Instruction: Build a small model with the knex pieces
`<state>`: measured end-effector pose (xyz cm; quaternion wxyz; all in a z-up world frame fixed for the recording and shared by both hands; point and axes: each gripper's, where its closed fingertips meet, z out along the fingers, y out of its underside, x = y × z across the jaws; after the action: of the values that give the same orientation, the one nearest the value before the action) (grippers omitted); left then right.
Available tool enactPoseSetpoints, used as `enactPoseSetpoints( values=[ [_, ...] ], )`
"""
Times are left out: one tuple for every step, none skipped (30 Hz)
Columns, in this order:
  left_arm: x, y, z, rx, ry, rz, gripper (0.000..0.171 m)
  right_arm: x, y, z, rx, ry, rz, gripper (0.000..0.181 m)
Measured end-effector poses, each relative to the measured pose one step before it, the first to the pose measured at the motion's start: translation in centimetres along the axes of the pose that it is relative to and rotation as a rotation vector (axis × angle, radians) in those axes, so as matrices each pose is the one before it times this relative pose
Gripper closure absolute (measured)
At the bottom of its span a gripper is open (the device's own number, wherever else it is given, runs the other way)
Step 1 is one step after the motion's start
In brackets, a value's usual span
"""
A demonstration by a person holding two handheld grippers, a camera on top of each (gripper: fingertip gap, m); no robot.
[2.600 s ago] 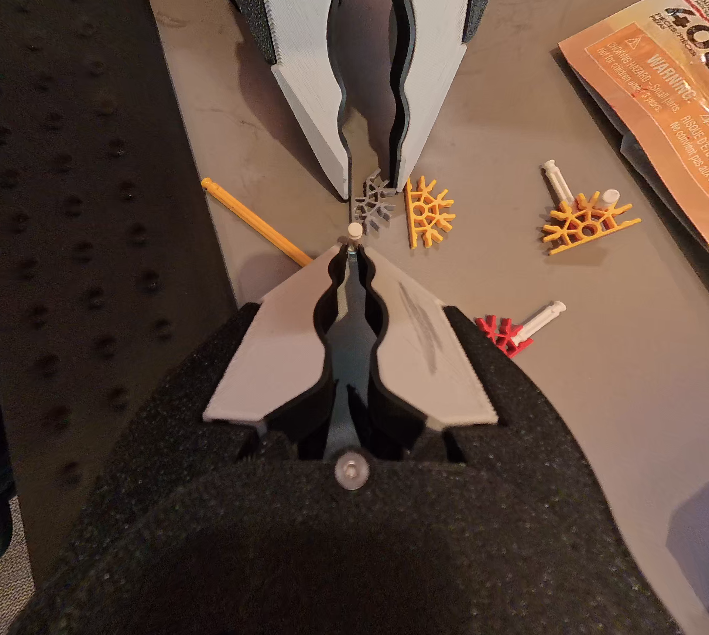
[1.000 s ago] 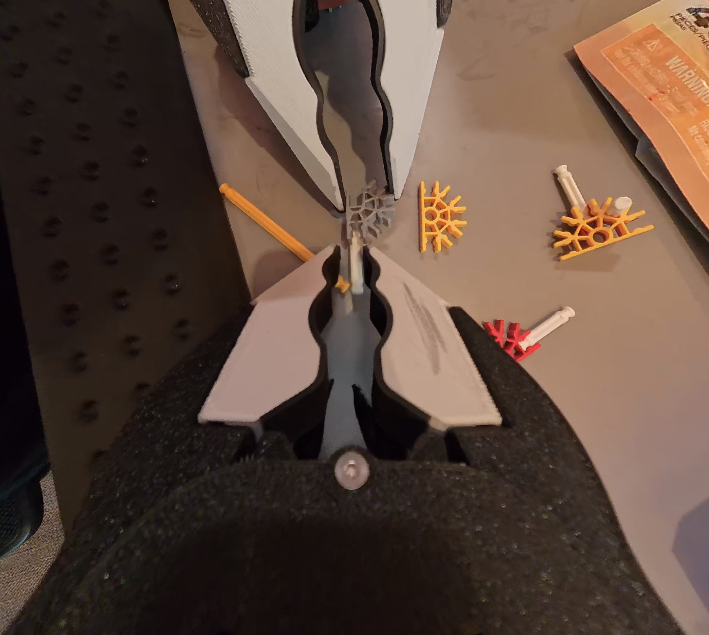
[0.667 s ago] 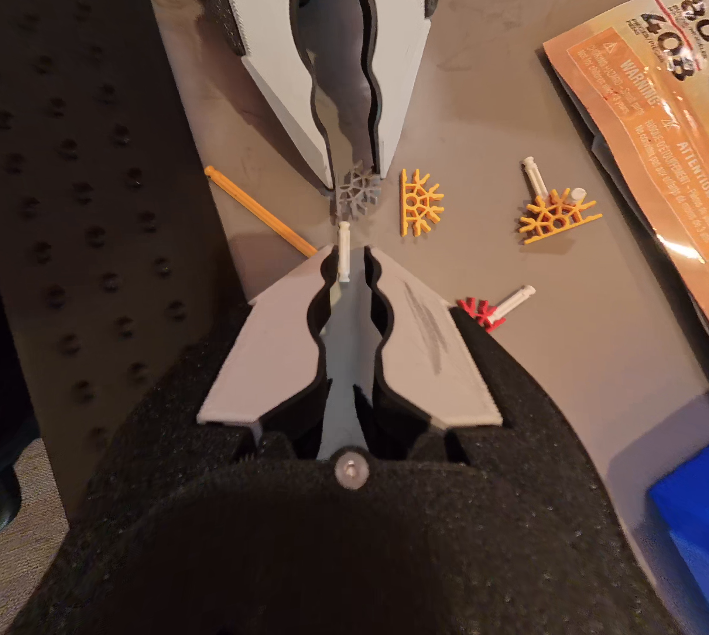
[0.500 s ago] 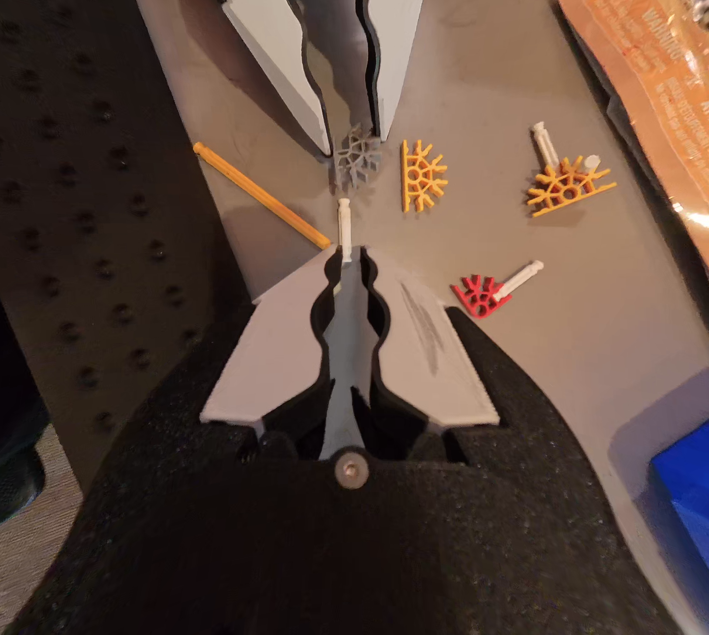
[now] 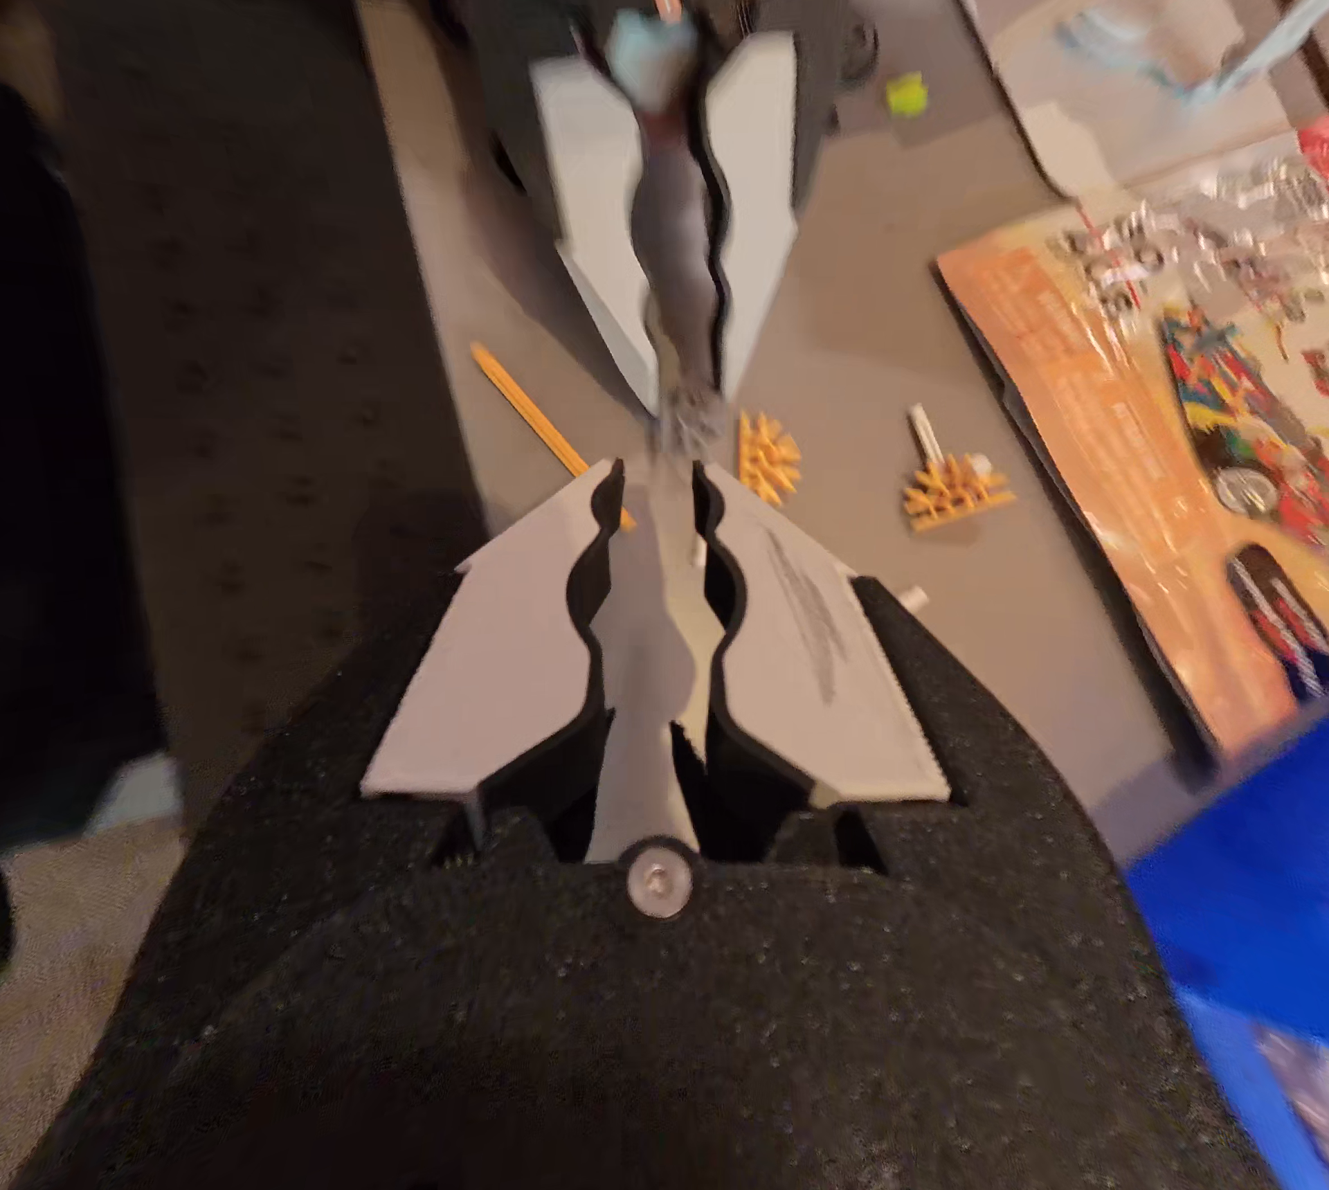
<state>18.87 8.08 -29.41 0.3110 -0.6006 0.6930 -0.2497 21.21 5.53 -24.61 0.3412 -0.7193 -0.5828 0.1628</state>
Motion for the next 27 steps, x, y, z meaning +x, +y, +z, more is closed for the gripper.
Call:
enactPoseSetpoints(
  values=[
    [-0.075, 0.195, -0.260, 0.00089, -0.0060, -0.0092, 0.150, 0.811, 1.397, 0.316, -0.0853, 0.0150, -0.0423, 0.158],
    [-0.125, 0.407, -0.183, -0.01246, -0.0128, -0.0018, 0.150, 0.694, 1.194, 0.452, -0.0764, 0.0136, -0.0487, 0.158],
    [-0.021, 0.276, -0.132, -0.00754, -0.0071, 0.0019, 0.150, 0.474, 0.958, 0.601, -0.0533, -0.0067, -0.0071, 0.160],
    [0.050, 0.051, -0.085, 0.00069, -0.0007, 0.0006, 0.150, -0.247, 0.902, 0.682, -0.0448, -0.0559, 0.0359, 0.163],
    [0.040, -0.020, -0.013, 0.00233, 0.0022, 0.0001, 0.150, -0.037, 0.498, 0.538, -0.0180, -0.0240, 0.0151, 0.164],
    [0.003, 0.011, 0.021, -0.00014, 0.0010, 0.0006, 0.150, 0.436, -0.024, 0.297, 0.0125, 0.0217, -0.0025, 0.167],
    [-0.072, -0.009, -0.006, 0.00173, -0.0007, 0.0003, 0.150, 0.234, -0.099, 0.311, 0.0104, 0.0013, 0.0208, 0.169],
    [-0.058, 0.011, -0.024, 0.00208, 0.0022, 0.0002, 0.150, -0.048, 0.041, 0.441, -0.0053, -0.0194, 0.0285, 0.168],
    [-0.065, 0.014, -0.025, 0.00271, 0.0035, -0.0004, 0.150, -0.005, 0.170, 0.439, -0.0146, -0.0096, 0.0156, 0.169],
    [-0.123, 0.005, -0.062, 0.00344, -0.0005, -0.0031, 0.150, -0.444, -0.281, 0.089, 0.0131, -0.0316, 0.0184, 0.173],
    [-0.143, 0.049, -0.059, 0.00169, -0.0008, -0.0062, 0.150, -0.825, -0.258, -0.040, 0.0124, -0.0515, 0.0246, 0.172],
    [-0.029, -0.023, -0.083, 0.00566, 0.0046, -0.0051, 0.150, -0.388, -0.265, -0.137, 0.0170, -0.0169, 0.0131, 0.170],
    [0.019, -0.060, -0.078, 0.00673, 0.0054, -0.0036, 0.150, 0.059, -0.077, -0.257, 0.0108, 0.0087, 0.0077, 0.170],
    [-0.001, 0.051, -0.060, -0.00041, 0.0021, -0.0009, 0.150, 0.029, 0.086, -0.264, 0.0030, 0.0006, 0.0048, 0.170],
    [-0.036, 0.156, -0.014, -0.00787, -0.0014, 0.0005, 0.150, 0.017, -0.009, -0.141, 0.0047, 0.0000, -0.0145, 0.170],
    [-0.026, 0.065, 0.007, -0.00402, -0.0007, 0.0011, 0.150, 0.066, -0.206, -0.034, 0.0067, 0.0071, -0.0388, 0.169],
    [0.037, 0.007, 0.012, -0.00117, 0.0021, 0.0018, 0.150, -0.124, -0.233, 0.053, -0.0018, -0.0019, -0.0503, 0.163],
    [0.041, 0.034, 0.031, -0.00352, 0.0025, 0.0019, 0.150, -0.176, -0.411, 0.100, -0.0013, -0.0035, -0.0467, 0.161],
    [-0.003, 0.011, 0.017, -0.00172, -0.0003, -0.0002, 0.150, -0.165, -0.440, 0.202, -0.0047, -0.0067, -0.0393, 0.159],
    [-0.020, 0.022, 0.021, -0.00205, -0.0020, -0.0011, 0.150, -0.337, -0.253, 0.233, -0.0134, -0.0176, -0.0486, 0.154],
    [-0.011, 0.002, 0.021, -0.00191, -0.0027, 0.0003, 0.150, 0.065, -0.068, 0.135, -0.0153, 0.0051, -0.0535, 0.153],
    [0.014, 0.010, 0.024, -0.00146, -0.0006, 0.0012, 0.150, 0.349, 0.058, 0.051, -0.0154, 0.0095, -0.0297, 0.153],
    [0.004, 0.058, 0.012, -0.00509, -0.0017, 0.0034, 0.150, 0.005, -0.004, 0.092, -0.0066, -0.0202, -0.0139, 0.152],
    [-0.064, 0.106, -0.042, -0.00656, -0.0056, 0.0053, 0.150, -0.003, -0.213, 0.098, 0.0100, -0.0170, -0.0203, 0.151],
    [-0.118, 0.054, -0.077, -0.00207, -0.0055, 0.0016, 0.150, 0.048, -0.132, 0.161, 0.0039, -0.0097, -0.0227, 0.152],
    [-0.072, -0.002, -0.083, 0.00253, -0.0003, -0.0035, 0.150, -0.017, 0.039, 0.136, -0.0068, -0.0141, -0.0182, 0.152],
    [-0.078, -0.019, -0.061, 0.00455, 0.0009, -0.0042, 0.150, 0.039, -0.018, 0.021, 0.0002, -0.0116, -0.0171, 0.152]
  ],
)
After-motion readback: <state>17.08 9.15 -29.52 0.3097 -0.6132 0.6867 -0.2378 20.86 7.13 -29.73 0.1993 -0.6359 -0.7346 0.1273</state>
